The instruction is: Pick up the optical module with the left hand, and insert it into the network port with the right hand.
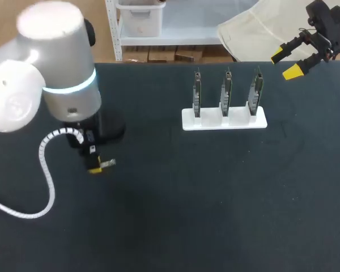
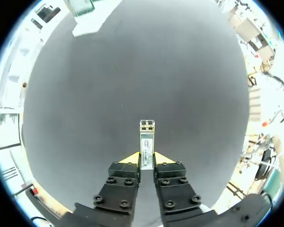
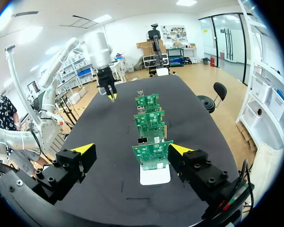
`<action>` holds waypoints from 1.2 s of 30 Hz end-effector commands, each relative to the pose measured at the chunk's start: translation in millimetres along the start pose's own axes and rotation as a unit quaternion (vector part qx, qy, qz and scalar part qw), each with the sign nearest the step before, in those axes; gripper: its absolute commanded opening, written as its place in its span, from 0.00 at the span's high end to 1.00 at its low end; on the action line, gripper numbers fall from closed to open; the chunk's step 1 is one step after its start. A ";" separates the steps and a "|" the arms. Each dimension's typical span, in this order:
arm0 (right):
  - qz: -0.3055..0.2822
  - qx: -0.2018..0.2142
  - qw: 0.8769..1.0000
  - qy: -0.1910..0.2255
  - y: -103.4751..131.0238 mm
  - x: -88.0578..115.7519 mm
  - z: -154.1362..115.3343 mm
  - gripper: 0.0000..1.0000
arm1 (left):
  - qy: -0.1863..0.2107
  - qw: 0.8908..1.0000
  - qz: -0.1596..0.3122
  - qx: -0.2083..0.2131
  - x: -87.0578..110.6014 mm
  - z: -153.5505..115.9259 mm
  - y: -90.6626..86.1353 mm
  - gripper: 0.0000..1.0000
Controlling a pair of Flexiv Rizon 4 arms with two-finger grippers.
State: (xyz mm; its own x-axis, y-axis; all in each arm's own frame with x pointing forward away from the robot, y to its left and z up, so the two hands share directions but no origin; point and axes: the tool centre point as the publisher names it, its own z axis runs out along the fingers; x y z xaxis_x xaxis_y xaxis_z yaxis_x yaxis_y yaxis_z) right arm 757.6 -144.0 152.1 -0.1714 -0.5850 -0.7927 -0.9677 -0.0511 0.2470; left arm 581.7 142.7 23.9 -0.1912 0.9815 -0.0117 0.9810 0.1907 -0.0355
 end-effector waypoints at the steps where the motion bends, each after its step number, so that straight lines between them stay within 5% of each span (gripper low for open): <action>1: 0.000 0.000 1.000 0.000 0.1 -0.1 0.1 0.00 | -0.102 0.995 0.002 -0.002 -2.5 -40.6 -4.4 1.00; 11: 0.000 0.000 1.000 0.000 0.1 -0.1 0.1 0.00 | -0.305 0.951 0.024 0.032 -53.6 -109.2 -4.0 1.00; 36: 0.000 0.000 1.000 0.000 0.1 -0.1 0.1 0.00 | -0.316 0.948 0.022 0.030 -59.6 -113.8 -2.0 1.00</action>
State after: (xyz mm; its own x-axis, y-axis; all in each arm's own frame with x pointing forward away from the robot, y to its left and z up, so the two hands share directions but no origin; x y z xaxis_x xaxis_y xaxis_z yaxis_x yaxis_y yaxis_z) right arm 757.6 -144.0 152.2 -0.1713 -0.5850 -0.7927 -0.9677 -0.0512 0.2469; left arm 594.1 88.5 137.8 -0.1575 0.7919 -0.5900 0.9875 0.1324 -0.0859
